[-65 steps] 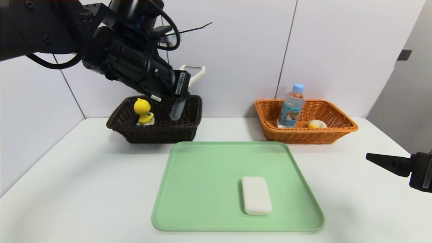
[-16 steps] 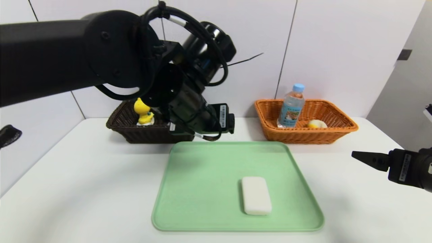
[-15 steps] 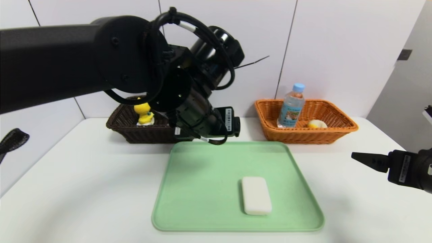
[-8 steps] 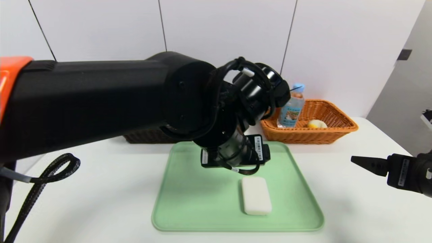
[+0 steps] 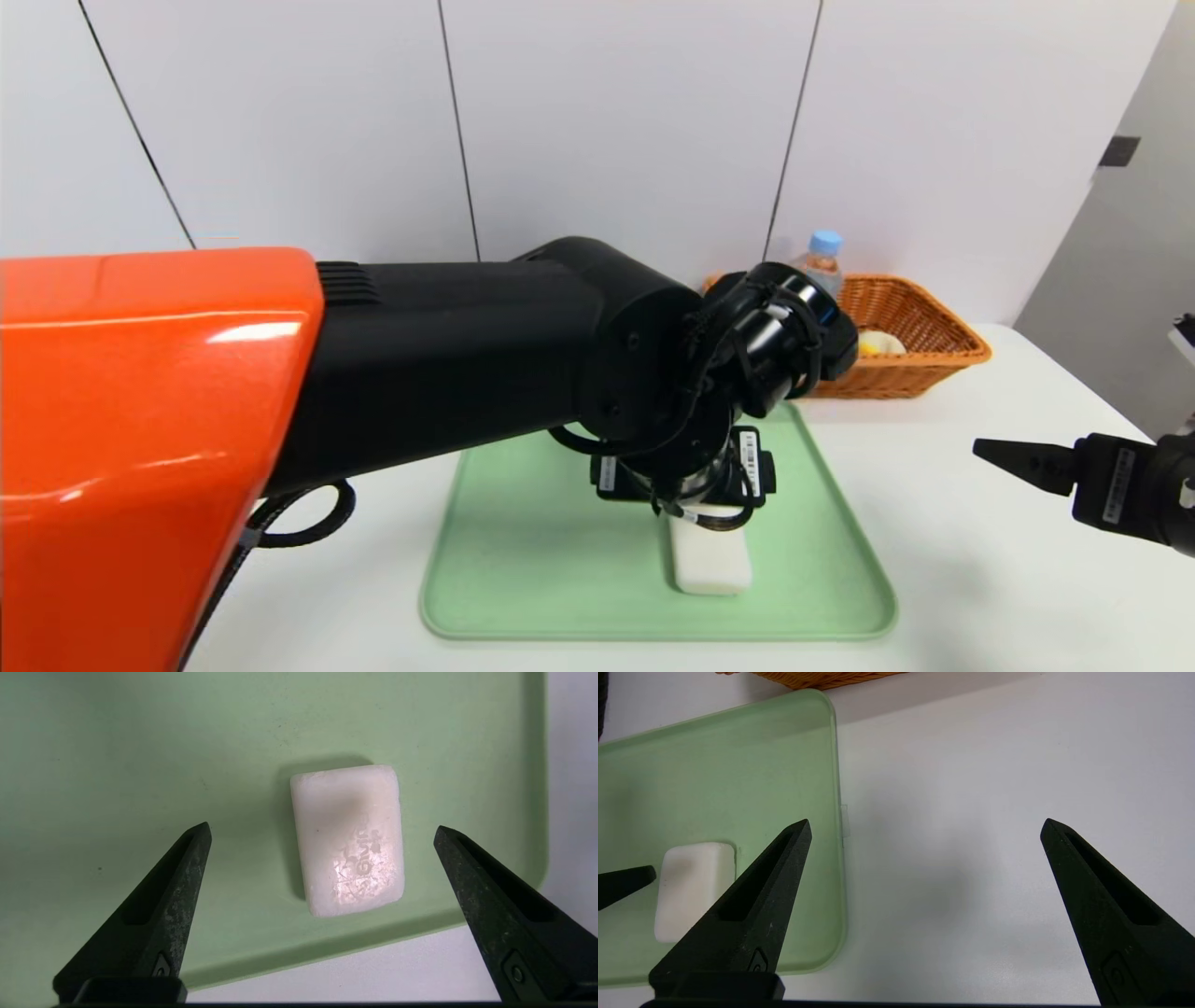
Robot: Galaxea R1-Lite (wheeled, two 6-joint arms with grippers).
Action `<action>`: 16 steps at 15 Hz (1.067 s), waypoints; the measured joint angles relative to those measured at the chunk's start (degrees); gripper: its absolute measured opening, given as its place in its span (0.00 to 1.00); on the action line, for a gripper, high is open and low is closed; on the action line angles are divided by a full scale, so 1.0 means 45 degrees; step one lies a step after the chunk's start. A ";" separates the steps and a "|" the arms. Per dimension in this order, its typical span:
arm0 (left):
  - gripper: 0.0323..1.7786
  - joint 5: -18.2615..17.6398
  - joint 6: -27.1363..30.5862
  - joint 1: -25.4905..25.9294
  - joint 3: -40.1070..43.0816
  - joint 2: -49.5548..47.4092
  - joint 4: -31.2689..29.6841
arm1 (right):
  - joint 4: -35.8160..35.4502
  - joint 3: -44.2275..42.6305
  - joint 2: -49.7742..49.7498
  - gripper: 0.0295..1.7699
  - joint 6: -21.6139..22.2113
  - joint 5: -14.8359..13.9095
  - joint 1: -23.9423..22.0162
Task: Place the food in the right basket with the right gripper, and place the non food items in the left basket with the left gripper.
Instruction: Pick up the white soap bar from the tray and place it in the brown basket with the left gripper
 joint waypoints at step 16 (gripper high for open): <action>0.95 0.1159 0.0718 -0.0694 0.0000 0.1157 -0.0531 | -0.0005 0.0252 0.0008 0.96 0.0024 0.0011 0.0008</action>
